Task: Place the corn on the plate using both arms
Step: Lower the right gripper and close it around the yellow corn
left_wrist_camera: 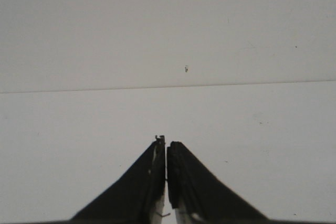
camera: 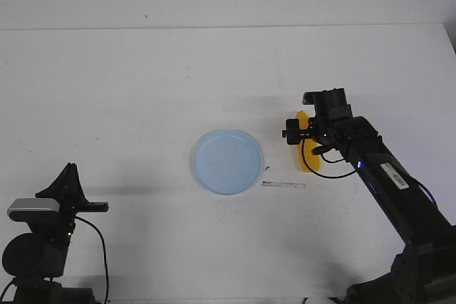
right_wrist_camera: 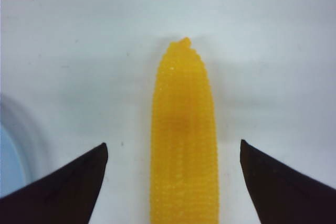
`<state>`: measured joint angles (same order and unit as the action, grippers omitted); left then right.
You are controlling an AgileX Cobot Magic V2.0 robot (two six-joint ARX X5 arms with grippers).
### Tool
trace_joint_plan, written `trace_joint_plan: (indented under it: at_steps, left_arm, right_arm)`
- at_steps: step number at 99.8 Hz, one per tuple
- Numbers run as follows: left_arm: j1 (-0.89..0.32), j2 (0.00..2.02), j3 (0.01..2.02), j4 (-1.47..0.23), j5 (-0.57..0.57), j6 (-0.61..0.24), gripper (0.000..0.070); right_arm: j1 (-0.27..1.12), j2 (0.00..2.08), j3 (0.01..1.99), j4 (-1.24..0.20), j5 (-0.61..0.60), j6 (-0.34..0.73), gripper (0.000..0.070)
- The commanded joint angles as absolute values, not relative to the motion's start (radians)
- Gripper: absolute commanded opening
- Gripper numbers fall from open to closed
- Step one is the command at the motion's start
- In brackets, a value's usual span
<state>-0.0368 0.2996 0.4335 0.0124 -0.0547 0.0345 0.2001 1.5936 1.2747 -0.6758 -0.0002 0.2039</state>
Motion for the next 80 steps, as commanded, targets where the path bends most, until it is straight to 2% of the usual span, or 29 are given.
trace_joint_plan:
  at_steps: [1, 52, 54, 55, 63, 80]
  left_arm:
    - [-0.036, 0.299, 0.436, 0.024, -0.056, 0.037, 0.0001]
    - [-0.036, 0.299, 0.436, 0.024, -0.056, 0.037, 0.0001]
    - [-0.036, 0.299, 0.436, 0.024, -0.056, 0.037, 0.0001]
    - [-0.036, 0.299, 0.436, 0.024, -0.056, 0.037, 0.0001]
    - [-0.036, 0.299, 0.436, 0.024, -0.056, 0.037, 0.0001]
    - [-0.036, 0.299, 0.436, 0.024, -0.056, 0.037, 0.0001]
  right_arm:
    - [0.202, 1.634, 1.29, -0.673, 0.001, 0.184, 0.0566]
    - [0.195, 1.737, 1.29, -0.657, 0.003, 0.178, 0.0564]
    - [0.194, 1.737, 1.29, -0.657, 0.004, 0.178, 0.056]
    - [0.192, 1.739, 1.29, -0.656, 0.008, 0.179, 0.0519]
    - [0.186, 1.739, 1.29, -0.656, 0.008, 0.178, 0.048]
    - [0.184, 1.743, 1.289, -0.666, 0.008, 0.179, 0.0473]
